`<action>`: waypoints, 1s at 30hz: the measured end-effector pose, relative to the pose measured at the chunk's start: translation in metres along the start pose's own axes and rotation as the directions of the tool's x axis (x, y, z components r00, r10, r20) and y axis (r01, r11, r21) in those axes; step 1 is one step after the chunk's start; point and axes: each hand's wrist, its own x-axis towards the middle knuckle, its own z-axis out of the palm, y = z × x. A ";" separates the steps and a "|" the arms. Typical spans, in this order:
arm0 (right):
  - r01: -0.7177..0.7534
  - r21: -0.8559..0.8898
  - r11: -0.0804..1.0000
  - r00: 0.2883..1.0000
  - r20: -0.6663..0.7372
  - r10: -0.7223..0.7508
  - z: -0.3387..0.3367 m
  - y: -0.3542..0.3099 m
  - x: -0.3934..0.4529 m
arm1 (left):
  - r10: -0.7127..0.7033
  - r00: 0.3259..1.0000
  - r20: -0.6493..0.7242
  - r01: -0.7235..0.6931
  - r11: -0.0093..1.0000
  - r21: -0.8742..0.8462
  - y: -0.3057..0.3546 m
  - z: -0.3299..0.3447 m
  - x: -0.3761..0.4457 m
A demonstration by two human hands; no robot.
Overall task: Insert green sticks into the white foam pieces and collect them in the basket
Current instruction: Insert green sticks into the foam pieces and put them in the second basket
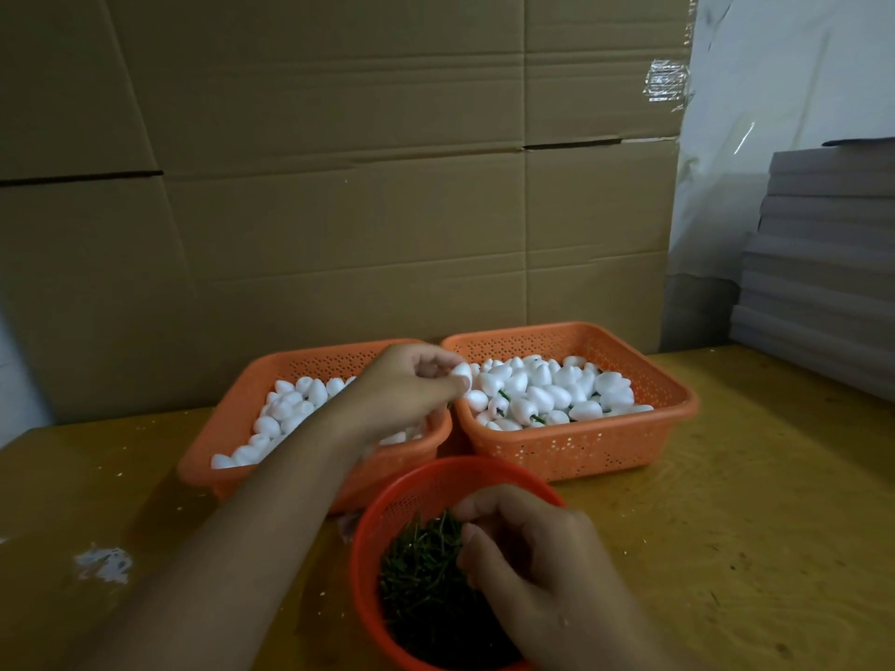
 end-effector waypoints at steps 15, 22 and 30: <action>0.081 -0.142 0.987 0.997 0.029 -0.077 -0.005 -0.002 0.000 | -0.052 0.989 -0.136 0.023 0.978 -0.209 -0.014 0.003 0.062; 0.093 -0.152 0.984 0.995 0.040 -0.088 -0.002 -0.003 -0.002 | -0.441 0.898 0.006 0.218 0.456 0.863 -0.070 -0.079 0.035; 0.090 -0.146 0.985 0.996 0.030 -0.087 -0.001 -0.002 -0.001 | -0.473 0.868 0.152 0.151 0.542 0.827 -0.067 -0.082 0.027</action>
